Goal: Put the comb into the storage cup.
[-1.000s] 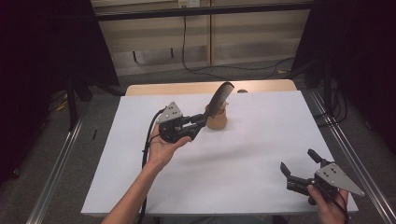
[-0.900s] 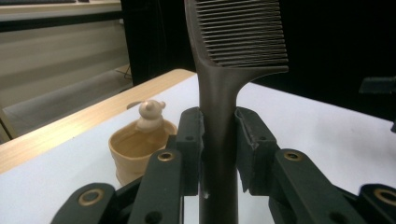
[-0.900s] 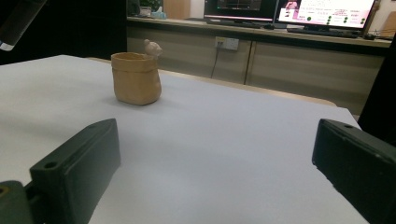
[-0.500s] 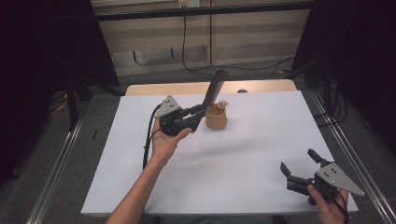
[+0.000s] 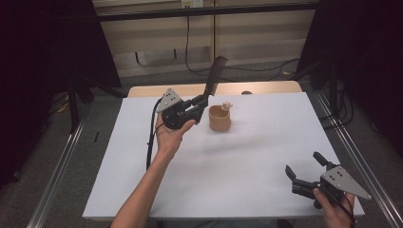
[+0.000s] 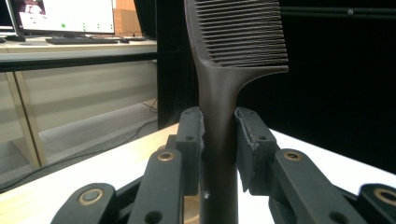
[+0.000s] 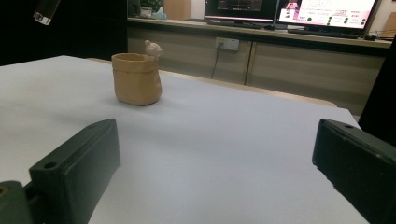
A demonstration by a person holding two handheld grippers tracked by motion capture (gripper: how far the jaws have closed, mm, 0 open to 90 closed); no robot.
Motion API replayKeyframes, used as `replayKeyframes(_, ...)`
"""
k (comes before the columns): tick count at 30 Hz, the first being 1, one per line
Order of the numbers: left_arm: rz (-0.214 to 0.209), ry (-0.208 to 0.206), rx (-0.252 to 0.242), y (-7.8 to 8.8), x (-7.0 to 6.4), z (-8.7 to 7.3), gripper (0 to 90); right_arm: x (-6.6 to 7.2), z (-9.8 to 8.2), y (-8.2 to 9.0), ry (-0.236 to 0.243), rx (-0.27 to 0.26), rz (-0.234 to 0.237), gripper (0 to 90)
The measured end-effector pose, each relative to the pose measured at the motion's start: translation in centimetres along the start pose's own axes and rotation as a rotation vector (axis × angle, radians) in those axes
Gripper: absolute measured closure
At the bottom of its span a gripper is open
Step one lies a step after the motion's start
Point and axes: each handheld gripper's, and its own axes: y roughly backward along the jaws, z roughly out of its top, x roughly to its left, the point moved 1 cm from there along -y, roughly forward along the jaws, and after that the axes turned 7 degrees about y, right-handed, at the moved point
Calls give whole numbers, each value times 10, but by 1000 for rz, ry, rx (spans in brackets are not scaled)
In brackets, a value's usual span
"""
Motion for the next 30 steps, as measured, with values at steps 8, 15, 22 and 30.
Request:
replayKeyframes(8,-8,12,-26,-15,3,5,727,0,0,0,0,-1,3,1)
replayKeyframes(15,0,-26,-17,-29,-1,13,727,0,0,0,-5,-8,9,0)
replayKeyframes(22,3,-5,-32,-42,-1,19,727,0,0,0,-1,-1,10,0)
replayKeyframes(30,5,-30,-44,-57,-2,20,727,0,0,1,-2,-7,12,0)
